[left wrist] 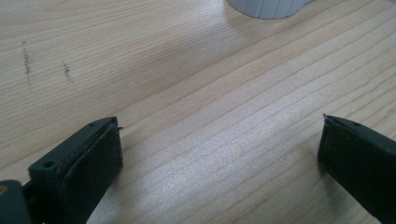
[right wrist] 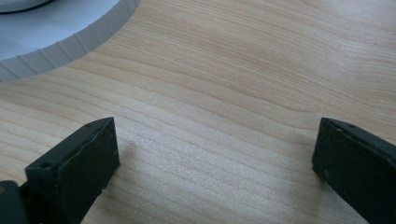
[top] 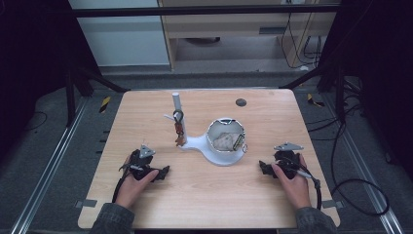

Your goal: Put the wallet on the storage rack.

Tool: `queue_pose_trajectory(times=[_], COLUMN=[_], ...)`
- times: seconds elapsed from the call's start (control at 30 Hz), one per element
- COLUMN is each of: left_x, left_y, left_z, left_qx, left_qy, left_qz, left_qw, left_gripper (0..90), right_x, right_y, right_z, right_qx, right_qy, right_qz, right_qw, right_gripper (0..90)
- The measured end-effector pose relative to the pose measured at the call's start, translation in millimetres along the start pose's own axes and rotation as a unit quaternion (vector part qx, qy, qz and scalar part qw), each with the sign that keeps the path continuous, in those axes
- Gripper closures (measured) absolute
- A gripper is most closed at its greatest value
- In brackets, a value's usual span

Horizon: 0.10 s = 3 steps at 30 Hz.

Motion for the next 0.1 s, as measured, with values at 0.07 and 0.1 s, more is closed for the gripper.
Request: queue_pose_trajectory(times=[0.07, 0.1], left_x=[-0.2, -0.2], left_y=[-0.4, -0.4], left_z=[-0.4, -0.4], left_qx=[0.000, 0.000], left_qy=[0.001, 0.001], left_qz=[0.000, 0.000], left_qw=[1.0000, 1.0000], left_gripper=[0.0, 0.0], right_x=[0.6, 0.5], right_y=[0.3, 0.3], right_z=[0.4, 0.3], right_qx=[0.001, 0.001], right_qy=[0.002, 0.003], right_qz=[-0.005, -0.005], right_qw=[1.0000, 1.0000], right_gripper=[0.2, 0.2])
Point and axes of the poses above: each handheld gripper's, and its own axes: z roughly backward along the jaws, y roughly out of its underside, x roughly to its left, the point moved 3 cm from there along -z, roughly forward along the jaws, and after that the axes turned 2 degrees about -z, right-handed, at the moved point
